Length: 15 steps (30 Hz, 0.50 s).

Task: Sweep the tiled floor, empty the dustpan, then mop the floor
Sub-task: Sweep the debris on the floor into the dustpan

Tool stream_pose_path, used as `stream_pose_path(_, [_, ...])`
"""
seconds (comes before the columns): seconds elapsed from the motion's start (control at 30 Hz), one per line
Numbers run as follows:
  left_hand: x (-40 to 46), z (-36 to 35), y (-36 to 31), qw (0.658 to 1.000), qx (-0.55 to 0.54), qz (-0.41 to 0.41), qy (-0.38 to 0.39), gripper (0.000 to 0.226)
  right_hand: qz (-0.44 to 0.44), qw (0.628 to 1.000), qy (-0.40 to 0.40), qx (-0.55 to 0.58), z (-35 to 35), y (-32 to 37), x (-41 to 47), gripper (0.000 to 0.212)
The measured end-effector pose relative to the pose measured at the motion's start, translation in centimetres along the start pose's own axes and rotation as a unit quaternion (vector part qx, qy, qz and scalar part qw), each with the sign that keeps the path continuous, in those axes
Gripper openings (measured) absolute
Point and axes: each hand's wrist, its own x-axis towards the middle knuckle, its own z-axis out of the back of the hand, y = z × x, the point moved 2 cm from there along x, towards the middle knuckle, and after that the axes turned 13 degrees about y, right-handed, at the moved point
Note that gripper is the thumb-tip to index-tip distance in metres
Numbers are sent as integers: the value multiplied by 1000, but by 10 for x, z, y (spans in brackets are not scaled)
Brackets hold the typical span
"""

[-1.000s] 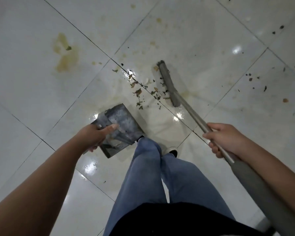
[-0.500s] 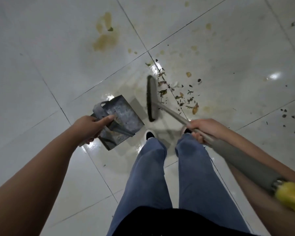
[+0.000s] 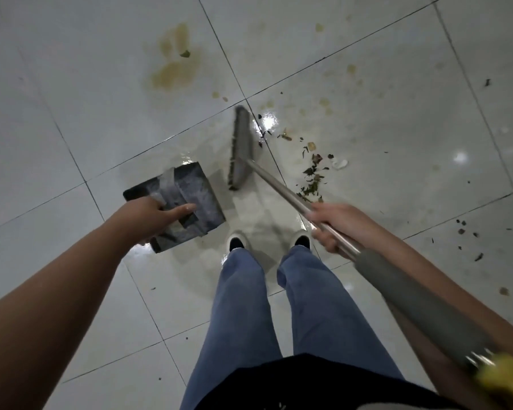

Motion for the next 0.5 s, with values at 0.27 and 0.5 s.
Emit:
stream_pose_path(0.27, [17,-2,-12,999,-25,25,9,69,-18,989,90,118,-27,62,92,24])
stream_pose_path(0.5, [9,-2,-23,999,-30,22,16,87,-20,977,-49,208,84,-19,3,17])
